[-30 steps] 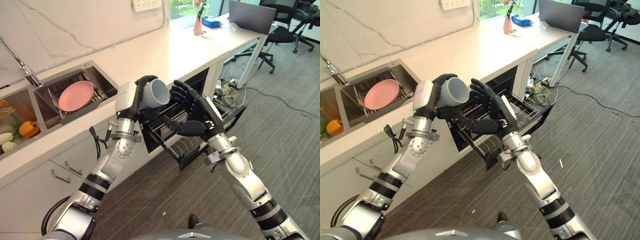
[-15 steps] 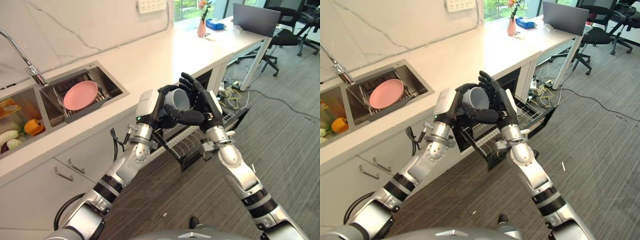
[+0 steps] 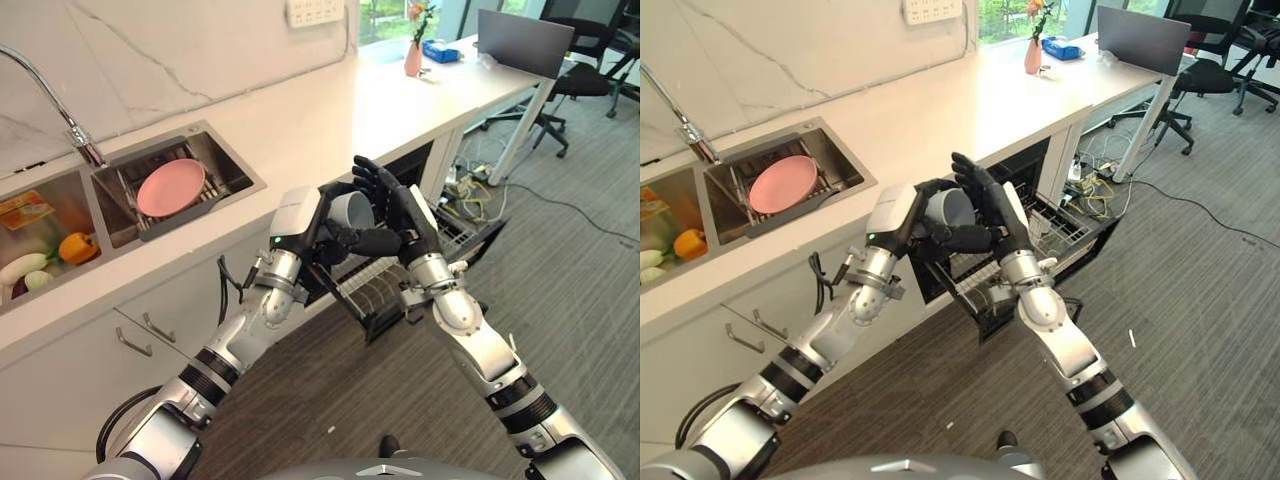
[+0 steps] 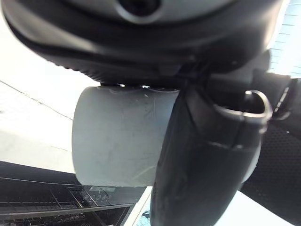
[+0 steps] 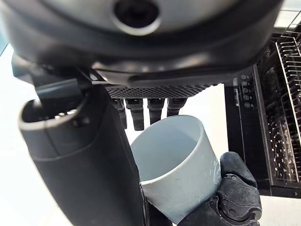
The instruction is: Place the dishes in the dishwasher.
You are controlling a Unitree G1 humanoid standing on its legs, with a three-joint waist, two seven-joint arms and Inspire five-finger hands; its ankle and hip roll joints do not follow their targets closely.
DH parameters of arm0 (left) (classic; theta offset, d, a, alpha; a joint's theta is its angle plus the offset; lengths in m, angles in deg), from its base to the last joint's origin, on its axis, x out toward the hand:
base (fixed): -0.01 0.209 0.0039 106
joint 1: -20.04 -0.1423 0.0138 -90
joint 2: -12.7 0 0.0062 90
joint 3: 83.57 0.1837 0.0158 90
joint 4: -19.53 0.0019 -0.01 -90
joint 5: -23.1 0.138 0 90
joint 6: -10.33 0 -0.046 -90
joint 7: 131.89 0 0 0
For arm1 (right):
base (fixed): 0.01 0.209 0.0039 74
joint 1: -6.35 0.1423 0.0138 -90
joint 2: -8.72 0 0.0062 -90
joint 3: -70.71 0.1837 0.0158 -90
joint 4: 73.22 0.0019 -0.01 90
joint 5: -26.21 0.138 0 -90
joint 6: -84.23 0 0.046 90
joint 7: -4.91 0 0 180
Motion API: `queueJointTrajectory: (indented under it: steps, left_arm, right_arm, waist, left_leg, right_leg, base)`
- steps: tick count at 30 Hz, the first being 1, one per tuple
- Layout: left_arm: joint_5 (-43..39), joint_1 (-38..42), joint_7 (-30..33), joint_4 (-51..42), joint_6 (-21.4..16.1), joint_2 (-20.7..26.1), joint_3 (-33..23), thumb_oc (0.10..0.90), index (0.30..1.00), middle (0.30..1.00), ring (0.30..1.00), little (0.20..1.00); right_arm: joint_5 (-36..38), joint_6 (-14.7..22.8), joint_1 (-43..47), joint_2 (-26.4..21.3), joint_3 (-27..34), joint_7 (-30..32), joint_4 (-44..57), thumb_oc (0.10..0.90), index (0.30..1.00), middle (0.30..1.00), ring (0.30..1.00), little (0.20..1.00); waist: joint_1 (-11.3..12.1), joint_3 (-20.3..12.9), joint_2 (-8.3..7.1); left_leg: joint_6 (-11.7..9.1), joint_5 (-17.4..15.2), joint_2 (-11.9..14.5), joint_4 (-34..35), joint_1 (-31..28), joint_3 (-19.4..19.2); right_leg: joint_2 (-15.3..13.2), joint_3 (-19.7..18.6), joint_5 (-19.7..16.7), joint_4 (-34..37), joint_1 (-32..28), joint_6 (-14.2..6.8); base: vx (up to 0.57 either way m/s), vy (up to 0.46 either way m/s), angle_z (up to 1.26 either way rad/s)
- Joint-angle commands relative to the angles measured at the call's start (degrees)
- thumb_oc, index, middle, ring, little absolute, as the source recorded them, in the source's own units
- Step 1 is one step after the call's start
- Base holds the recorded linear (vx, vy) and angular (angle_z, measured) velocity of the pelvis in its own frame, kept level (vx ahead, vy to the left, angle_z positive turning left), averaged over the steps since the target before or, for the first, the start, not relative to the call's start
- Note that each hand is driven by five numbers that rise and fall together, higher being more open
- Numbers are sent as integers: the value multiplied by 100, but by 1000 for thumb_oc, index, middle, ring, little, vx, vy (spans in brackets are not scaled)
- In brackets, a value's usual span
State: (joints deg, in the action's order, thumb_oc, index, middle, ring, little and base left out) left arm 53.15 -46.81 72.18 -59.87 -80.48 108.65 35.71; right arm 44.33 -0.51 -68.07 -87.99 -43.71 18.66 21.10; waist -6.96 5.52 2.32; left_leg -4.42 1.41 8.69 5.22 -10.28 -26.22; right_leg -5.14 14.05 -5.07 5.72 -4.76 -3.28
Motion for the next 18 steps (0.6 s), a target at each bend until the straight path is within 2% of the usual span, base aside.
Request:
queueJointTrajectory:
  steps: [1, 3, 5, 6, 9, 12, 13, 16, 17, 18]
  left_arm:
    - [356, 759, 421, -543, -329, 21, -101, 400, 300, 300, 300, 300]
    - [540, 553, 389, -401, -449, 28, -48, 400, 300, 300, 300, 300]
    - [449, 496, 552, -157, -380, 28, -46, 400, 300, 300, 300, 300]
    - [139, 404, 944, -109, -304, 39, -324, 400, 300, 300, 300, 300]
    - [257, 595, 807, -322, -137, 48, -366, 400, 300, 300, 300, 300]
    - [529, 463, 687, -407, -264, 22, -212, 400, 300, 300, 300, 300]
    - [463, 368, 775, -188, -255, 44, -153, 400, 300, 300, 300, 300]
    - [338, 290, 885, -63, -229, 130, -291, 400, 300, 300, 300, 300]
    - [39, 240, 1039, -181, -245, 147, -592, 400, 300, 300, 300, 300]
    - [94, 379, 978, -221, -148, 149, -541, 400, 300, 300, 300, 300]
  right_arm:
    - [-29, 301, 667, 209, 243, 71, 352, 800, 900, 900, 900, 900]
    - [-33, 300, 635, 204, 249, 45, 410, 800, 900, 900, 900, 900]
    - [-3, 308, 611, 195, 252, 105, 429, 800, 900, 900, 900, 900]
    - [18, 329, 592, 231, 268, 215, 408, 800, 900, 900, 900, 900]
    - [44, 331, 437, 230, 286, 235, 470, 800, 900, 900, 900, 900]
    - [138, 357, 388, 282, 275, 194, 508, 800, 900, 900, 900, 900]
    - [207, 373, 437, 312, 243, 264, 502, 800, 900, 900, 900, 900]
    - [243, 378, 453, 331, 211, 310, 474, 800, 900, 900, 900, 900]
    - [196, 385, 468, 363, 144, 301, 499, 800, 900, 900, 900, 900]
    - [131, 367, 475, 337, 117, 297, 477, 800, 900, 900, 900, 900]
  waist:
    - [72, -299, -191]
    - [63, -302, -188]
    - [55, -315, -192]
    - [94, -299, -217]
    - [72, -315, -207]
    - [67, -307, -198]
    - [72, -305, -208]
    - [86, -309, -210]
    - [122, -300, -237]
    - [99, -305, -228]
  left_leg:
    - [-308, 146, 168, -23, -166, -39]
    - [-311, 150, 169, -22, -174, -40]
    - [-316, 150, 169, -22, -182, -49]
    - [-318, 149, 168, -22, -198, -49]
    - [-320, 163, 174, -22, -170, -47]
    - [-315, 160, 168, -22, -171, -46]
    - [-317, 156, 166, -22, -176, -55]
    - [-322, 156, 167, -22, -182, -66]
    - [-326, 162, 172, -22, -179, -57]
    - [-328, 165, 177, -22, -172, -55]
  right_leg:
    - [-294, 152, 401, -127, -369, -580]
    - [-292, 155, 404, -125, -379, -583]
    - [-286, 141, 403, -119, -388, -580]
    - [-286, 159, 409, -122, -413, -573]
    - [-281, 168, 408, -123, -389, -569]
    - [-280, 174, 403, -125, -382, -572]
    - [-280, 163, 398, -123, -381, -575]
    - [-281, 156, 395, -121, -382, -574]
    - [-284, 167, 395, -123, -387, -567]
    - [-284, 169, 395, -125, -381, -567]
  base:
    - [11, 1, 3]
    - [6, 1, 2]
    - [0, 0, 0]
    - [0, 0, 0]
    - [0, 0, 0]
    - [0, 0, 0]
    - [0, 0, 0]
    - [0, 0, 0]
    - [0, 0, 0]
    - [0, 0, 0]
